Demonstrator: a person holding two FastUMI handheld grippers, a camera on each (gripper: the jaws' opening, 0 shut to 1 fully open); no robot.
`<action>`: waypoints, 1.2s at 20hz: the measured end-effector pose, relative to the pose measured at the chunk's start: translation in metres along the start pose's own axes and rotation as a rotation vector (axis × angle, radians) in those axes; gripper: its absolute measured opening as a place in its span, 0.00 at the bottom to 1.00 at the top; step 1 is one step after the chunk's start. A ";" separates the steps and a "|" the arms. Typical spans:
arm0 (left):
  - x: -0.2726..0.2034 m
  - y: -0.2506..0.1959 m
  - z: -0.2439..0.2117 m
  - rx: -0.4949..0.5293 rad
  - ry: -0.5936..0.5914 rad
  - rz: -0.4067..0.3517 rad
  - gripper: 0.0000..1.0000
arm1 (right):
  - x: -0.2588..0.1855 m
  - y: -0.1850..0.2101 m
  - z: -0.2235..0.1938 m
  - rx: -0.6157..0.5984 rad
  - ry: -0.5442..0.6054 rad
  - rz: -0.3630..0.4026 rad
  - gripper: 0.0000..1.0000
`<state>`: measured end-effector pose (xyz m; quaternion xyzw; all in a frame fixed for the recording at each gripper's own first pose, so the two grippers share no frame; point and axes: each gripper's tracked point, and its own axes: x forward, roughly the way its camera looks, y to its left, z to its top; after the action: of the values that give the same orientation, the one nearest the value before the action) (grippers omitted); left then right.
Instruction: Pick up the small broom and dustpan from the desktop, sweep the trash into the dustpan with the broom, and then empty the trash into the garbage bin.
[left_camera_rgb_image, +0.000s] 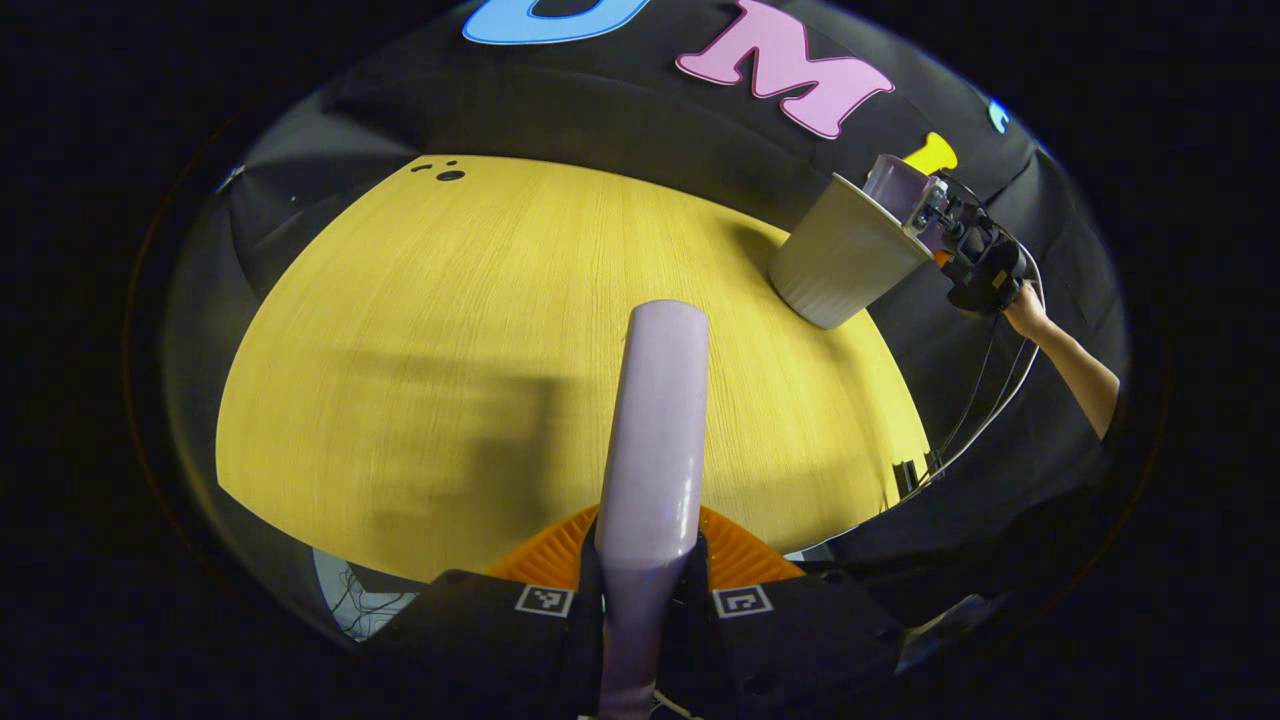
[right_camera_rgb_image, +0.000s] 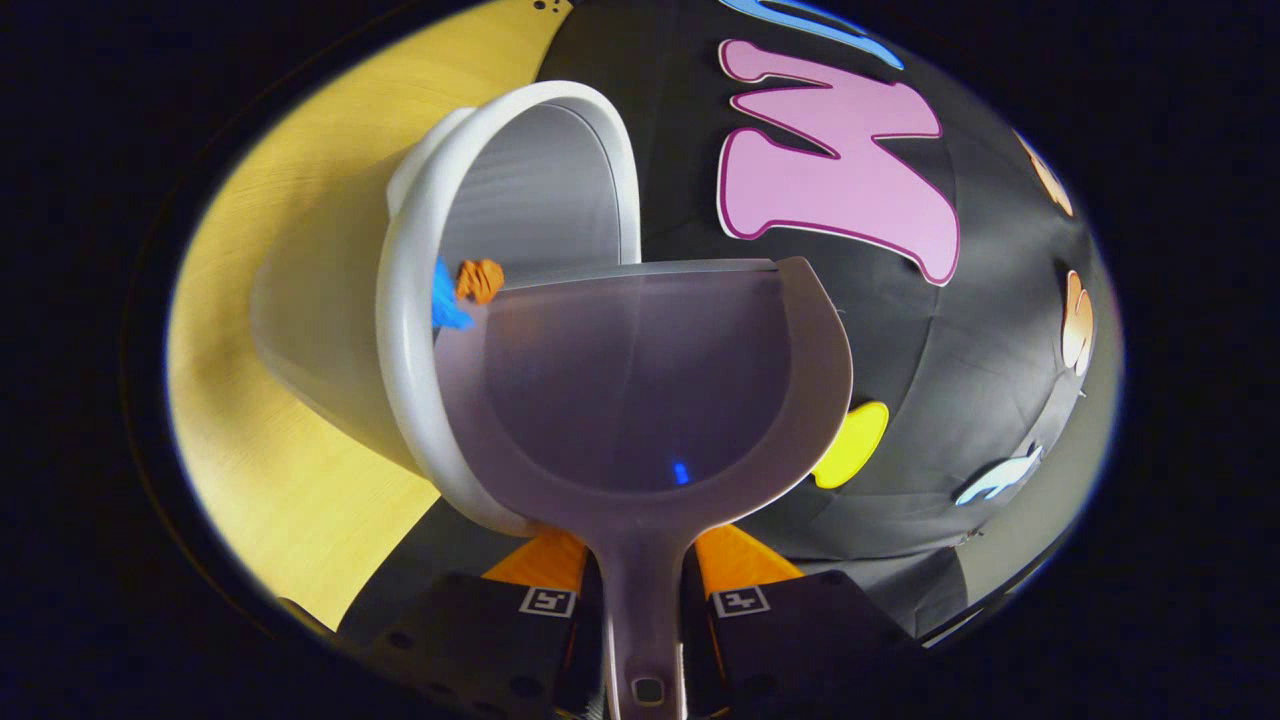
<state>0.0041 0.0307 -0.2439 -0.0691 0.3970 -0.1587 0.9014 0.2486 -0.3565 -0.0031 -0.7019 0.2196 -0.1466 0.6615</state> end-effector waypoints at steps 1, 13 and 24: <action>0.000 0.001 0.001 -0.003 0.001 0.000 0.34 | 0.001 0.000 -0.002 -0.001 0.003 0.005 0.35; -0.006 0.016 0.018 -0.008 -0.046 0.029 0.38 | -0.019 -0.003 -0.019 0.611 0.175 0.232 0.35; -0.016 0.038 0.002 0.060 -0.039 0.059 0.35 | -0.103 -0.071 0.065 1.153 0.048 0.383 0.35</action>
<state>0.0045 0.0717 -0.2413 -0.0332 0.3764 -0.1424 0.9149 0.2005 -0.2467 0.0706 -0.1752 0.2421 -0.1363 0.9445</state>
